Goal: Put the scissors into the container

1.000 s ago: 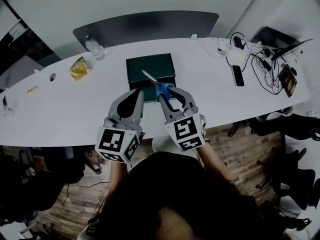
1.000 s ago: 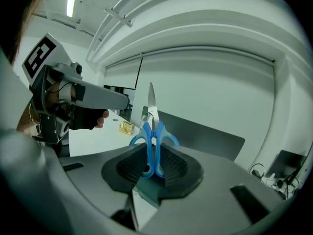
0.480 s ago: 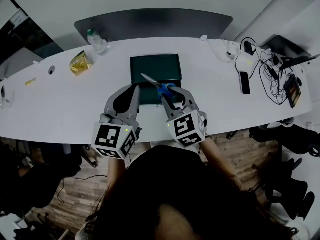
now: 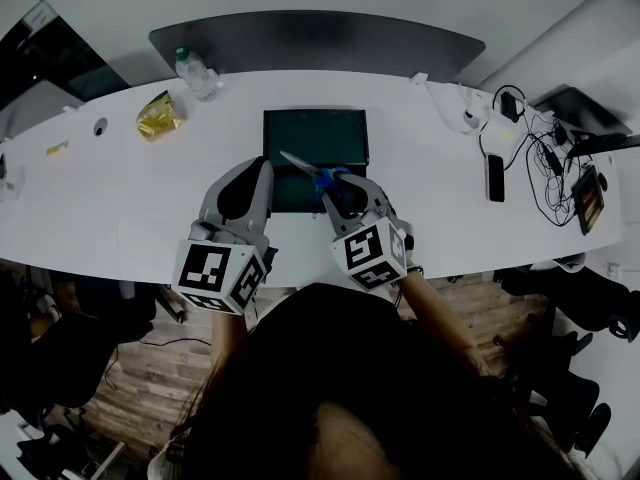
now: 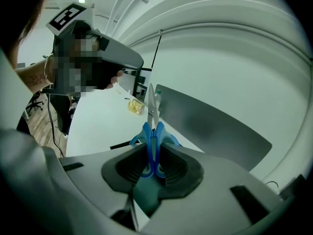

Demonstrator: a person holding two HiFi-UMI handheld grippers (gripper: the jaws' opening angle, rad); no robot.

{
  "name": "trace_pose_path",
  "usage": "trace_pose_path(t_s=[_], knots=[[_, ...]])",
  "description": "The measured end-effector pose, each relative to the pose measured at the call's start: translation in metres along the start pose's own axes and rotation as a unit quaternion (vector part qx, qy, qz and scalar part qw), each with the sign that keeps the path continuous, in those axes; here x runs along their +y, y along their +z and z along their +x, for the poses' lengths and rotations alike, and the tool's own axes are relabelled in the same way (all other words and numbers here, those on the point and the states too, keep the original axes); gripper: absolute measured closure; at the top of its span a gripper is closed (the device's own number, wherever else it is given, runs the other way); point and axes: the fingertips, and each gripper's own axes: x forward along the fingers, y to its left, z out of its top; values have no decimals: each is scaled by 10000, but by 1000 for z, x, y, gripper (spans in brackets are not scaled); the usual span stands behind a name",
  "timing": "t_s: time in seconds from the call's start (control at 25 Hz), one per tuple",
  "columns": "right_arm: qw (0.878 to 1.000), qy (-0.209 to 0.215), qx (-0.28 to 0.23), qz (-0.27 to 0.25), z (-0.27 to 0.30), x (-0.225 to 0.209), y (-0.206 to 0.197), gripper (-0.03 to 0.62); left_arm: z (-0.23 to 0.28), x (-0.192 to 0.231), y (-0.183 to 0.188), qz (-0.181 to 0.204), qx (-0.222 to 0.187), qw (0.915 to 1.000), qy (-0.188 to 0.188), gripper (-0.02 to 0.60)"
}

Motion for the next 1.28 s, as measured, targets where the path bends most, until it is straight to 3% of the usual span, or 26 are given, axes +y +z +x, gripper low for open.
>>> trace_pose_path(t_s=[0.64,1.28], knots=[[9959,564,518,-480,44,5,-30,505,11,29,-9,-208,45,9987,459,569],[9844,975,1064,-1010,81,16,-73,505,18,52,-27,-276,283,9956,855,569]])
